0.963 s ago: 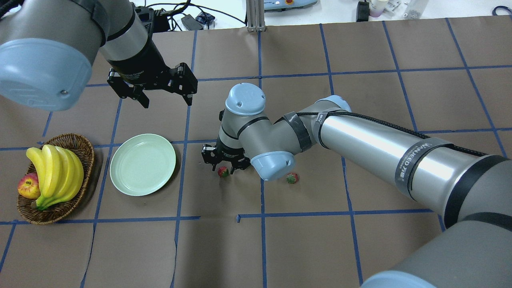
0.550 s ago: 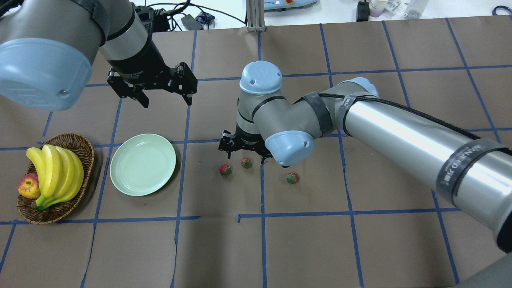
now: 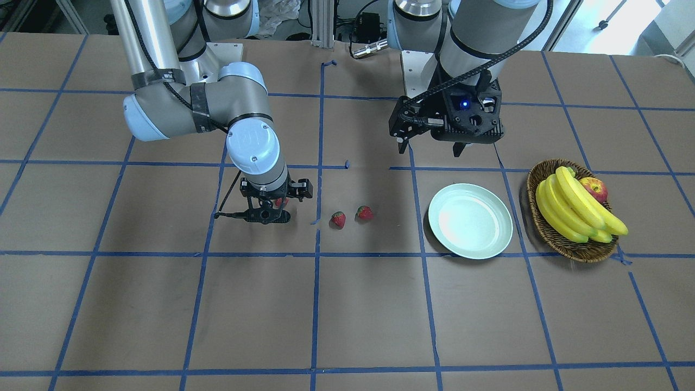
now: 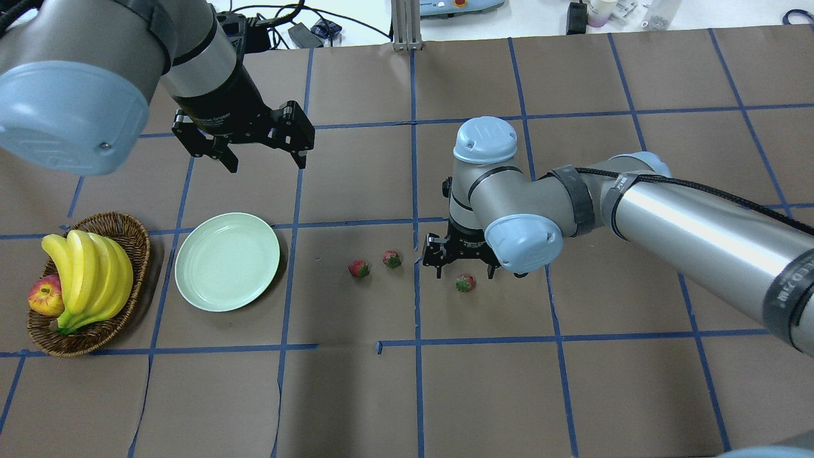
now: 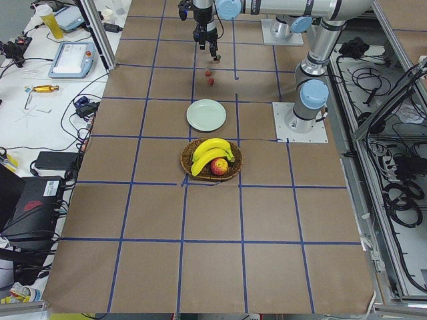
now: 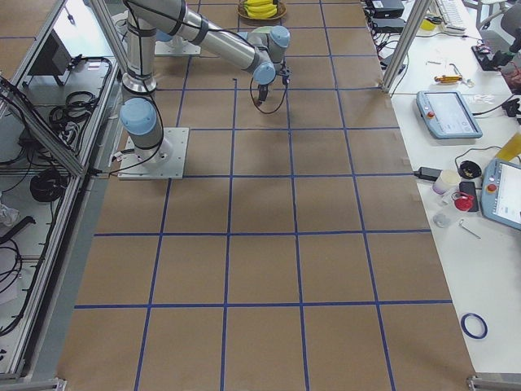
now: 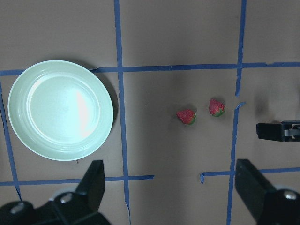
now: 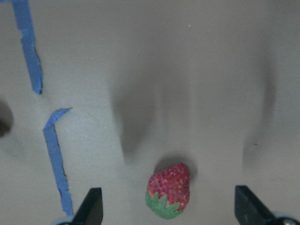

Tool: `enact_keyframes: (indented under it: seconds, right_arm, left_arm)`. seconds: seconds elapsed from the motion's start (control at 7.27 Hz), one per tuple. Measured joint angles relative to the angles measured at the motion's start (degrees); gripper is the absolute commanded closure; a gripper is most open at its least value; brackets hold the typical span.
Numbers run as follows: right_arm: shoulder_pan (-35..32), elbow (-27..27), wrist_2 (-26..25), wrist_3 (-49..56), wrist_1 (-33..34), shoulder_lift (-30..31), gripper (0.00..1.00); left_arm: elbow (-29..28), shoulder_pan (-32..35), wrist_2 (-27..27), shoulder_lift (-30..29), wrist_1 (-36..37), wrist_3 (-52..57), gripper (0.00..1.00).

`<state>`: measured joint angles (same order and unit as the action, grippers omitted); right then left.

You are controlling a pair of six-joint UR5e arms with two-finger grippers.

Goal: Collect all strawberries into plate
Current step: 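Grasp the remaining strawberry with the right gripper, then carry the strawberry toward the plate and release it beside the others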

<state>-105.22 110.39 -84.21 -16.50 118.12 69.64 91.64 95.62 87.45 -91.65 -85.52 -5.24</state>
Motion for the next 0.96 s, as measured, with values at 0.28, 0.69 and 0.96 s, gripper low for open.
enact_keyframes:
  seconds: [0.28,0.69,0.96]
  right_arm:
    - [0.2,0.8,0.2,0.2,0.8,-0.4,1.00]
    - [0.2,0.9,-0.2,0.0,1.7,-0.8,1.00]
    - [0.0,-0.2,0.1,-1.8,2.6,-0.4,1.00]
  left_arm:
    - [0.0,0.0,-0.1,-0.1,0.0,0.0,0.00]
    - [0.0,0.0,-0.1,-0.1,0.0,0.0,0.00]
    - [0.0,0.0,-0.1,-0.1,0.0,0.0,0.00]
